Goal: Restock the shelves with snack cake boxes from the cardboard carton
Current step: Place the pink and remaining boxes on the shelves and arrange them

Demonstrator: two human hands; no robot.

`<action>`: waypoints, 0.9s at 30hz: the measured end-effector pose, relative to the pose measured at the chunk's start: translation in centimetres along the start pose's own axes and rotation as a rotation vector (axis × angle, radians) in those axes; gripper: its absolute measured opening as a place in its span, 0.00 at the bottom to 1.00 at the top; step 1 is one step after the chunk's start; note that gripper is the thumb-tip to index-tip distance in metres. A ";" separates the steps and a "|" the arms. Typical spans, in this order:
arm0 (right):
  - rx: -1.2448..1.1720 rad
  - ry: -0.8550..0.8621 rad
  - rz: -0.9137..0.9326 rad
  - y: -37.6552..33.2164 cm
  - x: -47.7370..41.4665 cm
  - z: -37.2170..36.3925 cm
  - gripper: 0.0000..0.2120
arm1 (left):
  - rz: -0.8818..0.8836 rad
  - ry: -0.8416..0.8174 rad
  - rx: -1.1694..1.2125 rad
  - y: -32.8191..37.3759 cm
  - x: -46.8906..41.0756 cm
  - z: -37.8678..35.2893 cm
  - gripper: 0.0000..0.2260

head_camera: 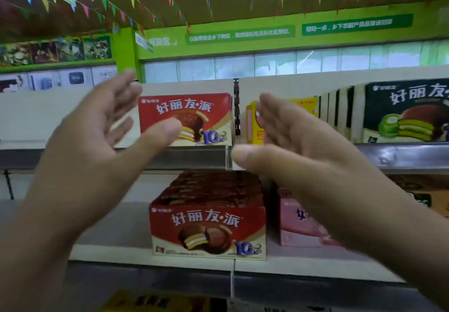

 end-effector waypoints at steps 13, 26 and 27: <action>0.072 0.149 -0.350 1.8 -16.3 -2.4 0.38 | 0.458 -0.579 -0.086 -14.0 -8.8 -2.6 0.59; -0.384 0.070 -0.611 8.7 -19.8 -5.3 0.14 | 0.413 -0.884 0.211 -17.0 -9.9 -6.4 0.26; -0.389 0.060 -0.623 8.7 -19.9 -5.5 0.12 | 0.406 -0.889 0.204 -17.1 -10.2 -6.5 0.25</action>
Point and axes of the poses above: each hand's wrist, its own x-axis away from the middle knuckle, its own z-axis out of the back of the hand, y = z × x, the point moved 9 cm from there along -x, towards the middle knuckle, and after that the axes turned 7 degrees about -z, right-handed, at the moved point
